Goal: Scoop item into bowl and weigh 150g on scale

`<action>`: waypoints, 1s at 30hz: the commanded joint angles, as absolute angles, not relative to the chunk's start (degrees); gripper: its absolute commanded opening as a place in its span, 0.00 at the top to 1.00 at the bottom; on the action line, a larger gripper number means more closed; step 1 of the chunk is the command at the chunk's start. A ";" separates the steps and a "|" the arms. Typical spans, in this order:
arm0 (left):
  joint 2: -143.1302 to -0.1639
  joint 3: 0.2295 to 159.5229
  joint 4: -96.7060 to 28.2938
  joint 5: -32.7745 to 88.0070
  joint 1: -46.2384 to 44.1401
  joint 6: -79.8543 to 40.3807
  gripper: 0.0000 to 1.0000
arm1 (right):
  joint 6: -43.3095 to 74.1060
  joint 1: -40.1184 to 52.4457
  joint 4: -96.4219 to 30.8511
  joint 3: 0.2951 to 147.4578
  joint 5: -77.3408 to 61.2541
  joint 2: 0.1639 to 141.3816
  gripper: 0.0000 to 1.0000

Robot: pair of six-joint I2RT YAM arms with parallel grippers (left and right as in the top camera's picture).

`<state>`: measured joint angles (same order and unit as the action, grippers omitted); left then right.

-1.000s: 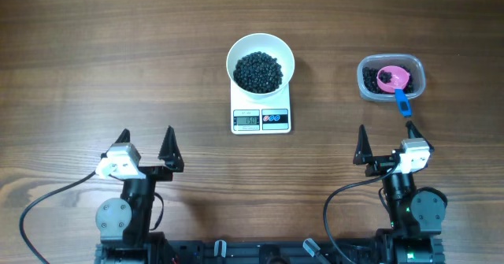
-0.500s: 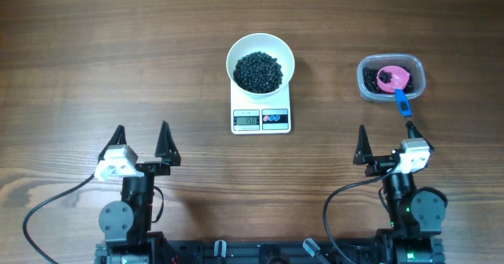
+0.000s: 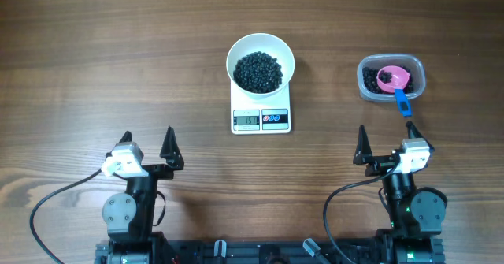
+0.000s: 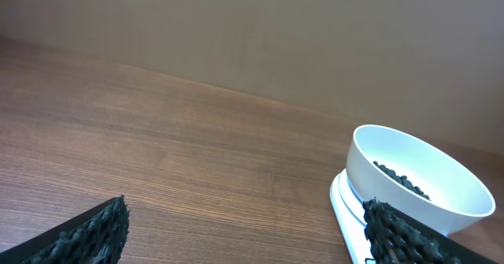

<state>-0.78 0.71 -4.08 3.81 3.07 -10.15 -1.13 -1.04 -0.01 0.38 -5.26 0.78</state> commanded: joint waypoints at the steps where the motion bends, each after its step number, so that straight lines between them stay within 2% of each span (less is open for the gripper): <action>1: -0.16 0.34 -4.16 4.69 3.49 -9.19 0.00 | 0.03 -0.75 0.10 0.30 -4.29 0.21 0.00; 8: -0.16 0.34 -4.12 5.78 3.25 -9.21 0.00 | 0.03 -0.75 0.10 0.30 -4.29 0.21 0.00; 14: -0.16 0.34 -4.23 5.26 -1.19 -9.17 0.00 | 0.05 -0.75 0.10 0.30 -4.29 0.21 0.00; 30: -0.16 0.34 -4.36 4.23 -1.13 -6.37 0.00 | 0.03 -0.75 0.10 0.30 -4.29 0.21 0.01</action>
<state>-0.78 0.71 -4.08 4.40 -0.82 -7.55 -1.13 -1.04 -0.01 0.38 -5.26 0.78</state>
